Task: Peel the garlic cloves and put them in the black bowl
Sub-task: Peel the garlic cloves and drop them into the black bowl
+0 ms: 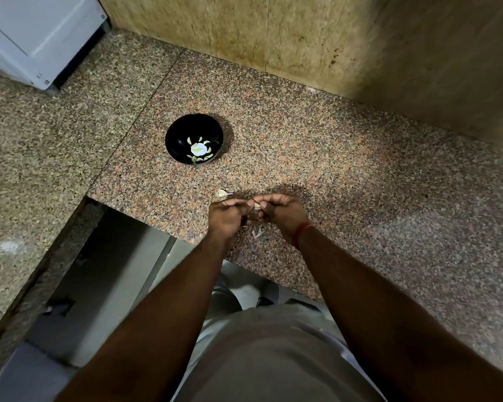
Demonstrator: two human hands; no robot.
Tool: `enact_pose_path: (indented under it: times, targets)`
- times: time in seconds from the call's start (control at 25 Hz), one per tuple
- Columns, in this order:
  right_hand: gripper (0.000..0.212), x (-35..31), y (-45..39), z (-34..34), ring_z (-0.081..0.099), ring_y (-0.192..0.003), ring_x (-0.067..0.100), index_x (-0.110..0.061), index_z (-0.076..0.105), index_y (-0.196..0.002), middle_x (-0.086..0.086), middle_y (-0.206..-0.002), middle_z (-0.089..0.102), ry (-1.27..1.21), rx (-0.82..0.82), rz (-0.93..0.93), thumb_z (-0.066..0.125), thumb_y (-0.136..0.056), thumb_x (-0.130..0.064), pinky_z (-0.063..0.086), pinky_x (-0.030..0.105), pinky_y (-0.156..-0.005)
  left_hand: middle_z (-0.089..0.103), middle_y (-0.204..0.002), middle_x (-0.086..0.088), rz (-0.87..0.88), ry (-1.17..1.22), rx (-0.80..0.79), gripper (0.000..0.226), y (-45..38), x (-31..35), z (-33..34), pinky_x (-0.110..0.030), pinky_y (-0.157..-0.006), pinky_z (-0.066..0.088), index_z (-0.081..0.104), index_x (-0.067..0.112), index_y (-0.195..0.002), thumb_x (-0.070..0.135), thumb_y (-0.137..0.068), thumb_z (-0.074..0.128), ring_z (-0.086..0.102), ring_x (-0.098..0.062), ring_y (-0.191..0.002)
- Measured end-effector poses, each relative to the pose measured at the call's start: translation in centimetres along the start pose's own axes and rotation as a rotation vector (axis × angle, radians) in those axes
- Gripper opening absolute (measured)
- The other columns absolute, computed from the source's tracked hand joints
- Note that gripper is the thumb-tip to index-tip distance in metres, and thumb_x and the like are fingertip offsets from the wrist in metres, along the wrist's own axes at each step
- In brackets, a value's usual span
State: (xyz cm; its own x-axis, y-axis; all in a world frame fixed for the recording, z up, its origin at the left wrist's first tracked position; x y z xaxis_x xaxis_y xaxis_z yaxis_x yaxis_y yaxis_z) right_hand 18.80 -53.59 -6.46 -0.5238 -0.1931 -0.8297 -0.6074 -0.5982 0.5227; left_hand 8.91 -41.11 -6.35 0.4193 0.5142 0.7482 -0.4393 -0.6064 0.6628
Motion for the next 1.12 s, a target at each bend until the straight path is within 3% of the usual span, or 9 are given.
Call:
enact_pose_path:
  times: [0.32, 0.48, 0.64, 0.72, 0.88, 1.0, 1.12]
  targets:
    - [0.022, -0.2, -0.1, 0.4, 0.060, -0.065, 0.012, 0.005, 0.071, -0.109, 0.012, -0.086, 0.071, -0.069, 0.008, 0.068, 0.052, -0.099, 0.008, 0.057, 0.028, -0.059, 0.075, -0.097, -0.017, -0.087, 0.110, -0.005, 0.009, -0.1, -0.4, 0.2, -0.025, -0.050, 0.052, 0.073, 0.000, -0.098, 0.000, -0.092, 0.067, 0.065, -0.019, -0.070]
    - [0.021, -0.6, -0.2, 0.4, 0.062, -0.064, 0.013, 0.003, 0.071, -0.108, 0.010, -0.084, 0.071, -0.085, 0.031, 0.096, 0.052, -0.100, 0.006, 0.058, 0.030, -0.059, 0.078, -0.093, -0.015, -0.018, 0.096, -0.068, 0.003, 0.0, 0.4, 0.8, -0.032, -0.056, 0.057, 0.074, 0.004, -0.091, 0.006, -0.089, 0.074, 0.070, -0.026, -0.074]
    - [0.019, -1.2, -0.5, 0.1, 0.061, -0.063, 0.015, -0.002, 0.071, -0.102, 0.010, -0.084, 0.070, -0.051, 0.029, 0.083, 0.055, -0.098, 0.006, 0.058, 0.032, -0.060, 0.078, -0.101, -0.011, 0.109, 0.015, -0.164, 0.020, 0.2, 0.7, 0.9, -0.032, -0.057, 0.056, 0.075, 0.007, -0.104, -0.001, -0.086, 0.075, 0.072, -0.022, -0.080]
    - [0.017, -1.3, -0.5, -0.1, 0.062, -0.064, 0.014, -0.001, 0.071, -0.105, 0.009, -0.085, 0.071, -0.012, 0.029, 0.080, 0.057, -0.098, 0.005, 0.059, 0.034, -0.061, 0.078, -0.098, -0.014, 0.141, -0.038, -0.169, 0.017, -0.2, 0.8, 0.8, -0.034, -0.059, 0.056, 0.076, 0.004, -0.103, -0.001, -0.087, 0.074, 0.070, -0.027, -0.080]
    - [0.019, -1.0, -0.3, -0.8, 0.071, -0.074, 0.025, 0.000, 0.070, -0.109, 0.016, -0.091, 0.076, 0.119, 0.086, 0.069, 0.062, -0.094, 0.008, 0.064, 0.045, -0.073, 0.077, -0.085, -0.009, 0.134, 0.032, -0.090, 0.007, -0.4, 1.1, 0.5, -0.029, -0.055, 0.055, 0.077, 0.006, -0.093, 0.002, -0.089, 0.073, 0.068, -0.015, -0.066]
    - [0.020, -0.6, 0.2, -1.3, 0.076, -0.079, 0.029, 0.002, 0.072, -0.101, 0.016, -0.087, 0.077, 0.194, 0.142, 0.018, 0.067, -0.087, 0.015, 0.065, 0.044, -0.072, 0.075, -0.085, -0.009, 0.126, 0.083, -0.048, 0.011, -0.6, 0.9, 0.1, -0.028, -0.052, 0.053, 0.075, 0.000, -0.100, 0.000, -0.089, 0.073, 0.067, -0.011, -0.062]
    - [0.023, -0.5, 0.7, -1.6, 0.077, -0.077, 0.019, -0.006, 0.074, -0.091, 0.007, -0.082, 0.078, 0.332, 0.221, -0.055, 0.083, -0.075, 0.007, 0.065, 0.034, -0.070, 0.076, -0.088, -0.009, 0.108, 0.080, -0.005, 0.015, -0.8, 0.6, -0.1, -0.027, -0.049, 0.051, 0.074, -0.004, -0.103, -0.001, -0.088, 0.074, 0.067, -0.010, -0.061]
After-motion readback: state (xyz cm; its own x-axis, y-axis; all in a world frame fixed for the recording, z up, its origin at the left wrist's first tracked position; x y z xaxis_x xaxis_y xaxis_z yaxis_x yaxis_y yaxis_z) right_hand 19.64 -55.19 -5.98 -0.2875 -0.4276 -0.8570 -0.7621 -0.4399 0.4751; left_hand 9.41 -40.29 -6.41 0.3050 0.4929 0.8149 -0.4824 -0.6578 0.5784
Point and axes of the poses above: each hand's wrist, its own y-axis away from the middle knuckle, its own z-axis out of the palm, x = y × z, the point moved 3 cm from there along -y, towards the middle knuckle
